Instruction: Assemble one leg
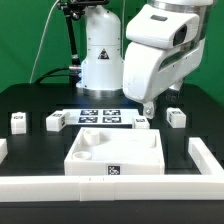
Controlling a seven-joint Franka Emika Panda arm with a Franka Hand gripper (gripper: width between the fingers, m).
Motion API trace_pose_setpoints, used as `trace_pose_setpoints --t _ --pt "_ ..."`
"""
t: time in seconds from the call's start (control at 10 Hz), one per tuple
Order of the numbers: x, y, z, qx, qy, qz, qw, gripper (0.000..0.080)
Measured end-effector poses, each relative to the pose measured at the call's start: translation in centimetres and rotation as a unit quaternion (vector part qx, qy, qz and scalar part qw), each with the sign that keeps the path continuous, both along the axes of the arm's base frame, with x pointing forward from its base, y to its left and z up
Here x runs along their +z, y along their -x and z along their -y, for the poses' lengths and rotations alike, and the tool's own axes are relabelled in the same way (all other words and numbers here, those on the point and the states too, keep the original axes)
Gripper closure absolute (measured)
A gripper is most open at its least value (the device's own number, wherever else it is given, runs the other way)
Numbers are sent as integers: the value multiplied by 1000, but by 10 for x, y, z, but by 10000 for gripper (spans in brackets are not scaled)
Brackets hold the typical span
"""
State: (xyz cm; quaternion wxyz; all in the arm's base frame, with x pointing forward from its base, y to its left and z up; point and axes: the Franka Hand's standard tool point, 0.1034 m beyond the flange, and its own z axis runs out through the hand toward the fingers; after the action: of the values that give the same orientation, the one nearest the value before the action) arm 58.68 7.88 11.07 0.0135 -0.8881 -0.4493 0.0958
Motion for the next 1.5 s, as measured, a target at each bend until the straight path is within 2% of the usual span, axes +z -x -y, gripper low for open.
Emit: trace_pose_setpoints --t 0.8,0.9,1.2,1.3,1.5 --pt "-1 1 1 -2 0 -1 1000 150" --pt "-2 5 6 31 -8 3 999 150" --pt "-24 34 29 153 -38 50 986 150" --pt "-30 37 34 169 -42 68 982 150" --pt "-31 39 34 164 -41 63 984 150"
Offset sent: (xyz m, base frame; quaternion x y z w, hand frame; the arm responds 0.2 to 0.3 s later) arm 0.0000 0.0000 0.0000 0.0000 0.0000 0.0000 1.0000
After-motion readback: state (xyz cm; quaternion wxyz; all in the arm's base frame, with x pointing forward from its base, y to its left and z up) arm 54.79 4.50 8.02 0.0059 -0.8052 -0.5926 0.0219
